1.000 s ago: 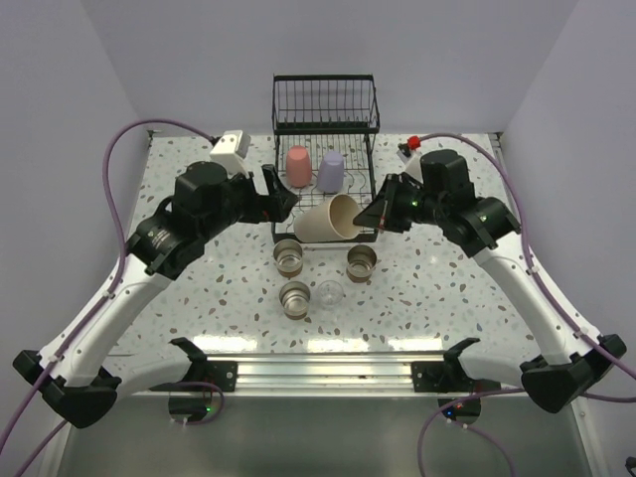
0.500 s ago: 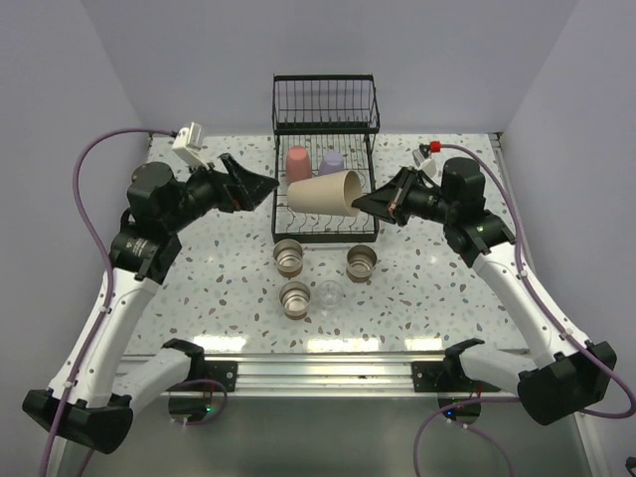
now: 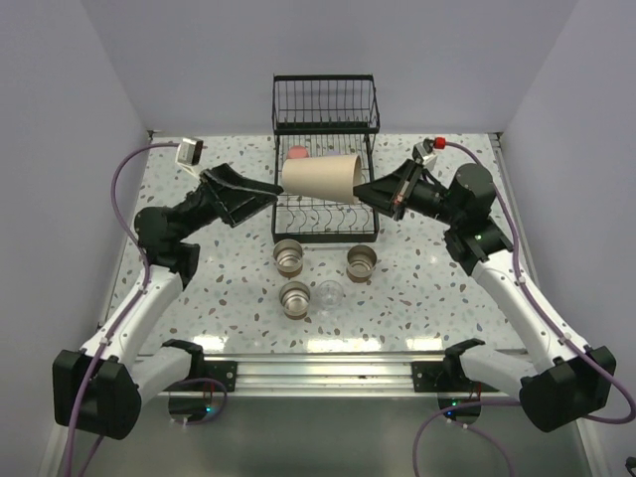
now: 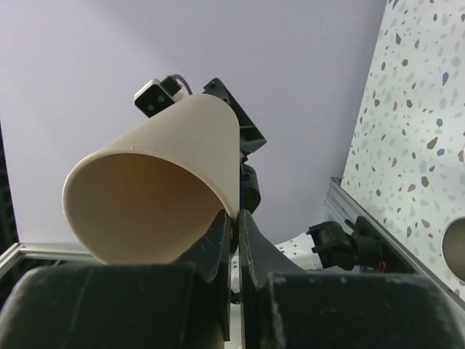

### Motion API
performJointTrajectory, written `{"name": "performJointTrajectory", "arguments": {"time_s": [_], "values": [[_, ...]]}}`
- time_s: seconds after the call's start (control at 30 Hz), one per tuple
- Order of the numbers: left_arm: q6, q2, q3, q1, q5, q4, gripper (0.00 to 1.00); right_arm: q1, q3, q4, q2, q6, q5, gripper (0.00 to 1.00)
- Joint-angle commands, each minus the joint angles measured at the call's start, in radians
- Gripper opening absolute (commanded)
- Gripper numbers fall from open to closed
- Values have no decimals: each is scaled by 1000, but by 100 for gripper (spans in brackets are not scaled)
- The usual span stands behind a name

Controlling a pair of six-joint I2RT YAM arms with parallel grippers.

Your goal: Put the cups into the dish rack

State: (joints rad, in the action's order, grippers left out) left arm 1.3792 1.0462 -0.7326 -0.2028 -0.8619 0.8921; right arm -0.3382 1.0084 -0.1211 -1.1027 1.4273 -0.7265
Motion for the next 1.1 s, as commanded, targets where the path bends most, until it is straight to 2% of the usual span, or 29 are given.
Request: {"name": "performJointTrajectory", "arguments": {"time_s": [0.0,0.13,0.27,0.37,0.73,0.9,1.07], "values": [[153,18,-11,8,-46,306,100,4,-17,-112,26,65,-27,0],[118,18,-33,6,-57,246,100,2,-10,-144,14,76,-33,0],[25,6,-57,6,-51,96,100,-4,21,-146,-2,81,-37,0],[12,14,-63,3,-42,67,100,-18,48,-141,-9,81,-37,0],[-2,84,-114,-70,0,97,100,-105,61,-103,-23,36,-22,0],[1,103,-116,-92,24,119,100,-108,62,-77,-17,15,-28,0],[0,94,-116,-92,32,119,96,-108,52,-68,-6,10,-22,0]]}}
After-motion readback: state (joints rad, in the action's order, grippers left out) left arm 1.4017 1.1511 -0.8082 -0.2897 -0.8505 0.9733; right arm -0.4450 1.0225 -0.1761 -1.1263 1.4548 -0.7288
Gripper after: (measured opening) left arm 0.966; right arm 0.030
